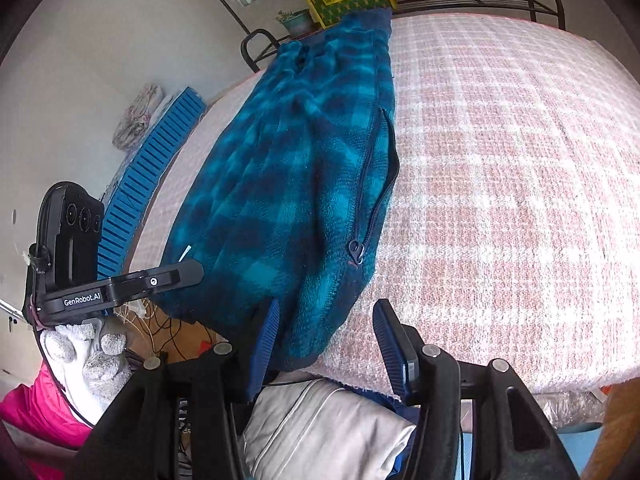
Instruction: Fold large clothes
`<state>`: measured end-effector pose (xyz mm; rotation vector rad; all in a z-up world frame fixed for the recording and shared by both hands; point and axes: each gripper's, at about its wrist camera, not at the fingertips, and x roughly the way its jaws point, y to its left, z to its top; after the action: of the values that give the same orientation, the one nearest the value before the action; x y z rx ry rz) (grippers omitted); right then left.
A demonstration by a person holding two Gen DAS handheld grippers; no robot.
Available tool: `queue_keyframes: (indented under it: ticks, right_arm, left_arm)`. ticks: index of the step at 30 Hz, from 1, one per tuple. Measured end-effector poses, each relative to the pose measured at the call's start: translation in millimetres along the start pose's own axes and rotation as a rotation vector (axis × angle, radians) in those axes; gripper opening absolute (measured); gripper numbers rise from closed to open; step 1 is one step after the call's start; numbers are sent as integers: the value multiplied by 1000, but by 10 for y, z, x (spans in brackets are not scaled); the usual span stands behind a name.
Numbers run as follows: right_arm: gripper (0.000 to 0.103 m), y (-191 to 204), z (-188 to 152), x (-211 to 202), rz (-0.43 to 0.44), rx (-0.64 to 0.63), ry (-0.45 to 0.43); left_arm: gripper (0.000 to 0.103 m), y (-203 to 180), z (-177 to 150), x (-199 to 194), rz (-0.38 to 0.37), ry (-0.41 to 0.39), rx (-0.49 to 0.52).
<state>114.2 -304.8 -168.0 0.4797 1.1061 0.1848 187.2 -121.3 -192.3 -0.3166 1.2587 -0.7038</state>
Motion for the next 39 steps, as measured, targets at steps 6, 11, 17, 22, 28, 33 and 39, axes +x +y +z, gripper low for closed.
queue_keyframes:
  ticks: [6, 11, 17, 22, 28, 33, 39]
  right_arm:
    - [52, 28, -40, -15, -14, -10, -14]
    - [52, 57, -16, -58, -5, -14, -24]
    - [52, 61, -45, -27, 2, -13, -11]
    - [53, 46, -48, -23, 7, -1, -8]
    - [60, -14, -36, 18, 68, 59, 0]
    - [48, 3, -9, 274, 131, 85, 69]
    - [12, 155, -11, 137, 108, -6, 61]
  left_arm:
    - [40, -325, -117, -265, 112, -108, 125]
    - [40, -673, -106, -74, 198, -85, 290]
    - [37, -480, -105, 322, 214, 24, 263]
    - [5, -254, -118, 178, 141, -32, 169]
    - [4, -95, -219, -205, 37, -111, 63]
    - [4, -1, -194, -43, -15, -79, -6]
    - [4, -195, -207, -201, 31, -140, 111]
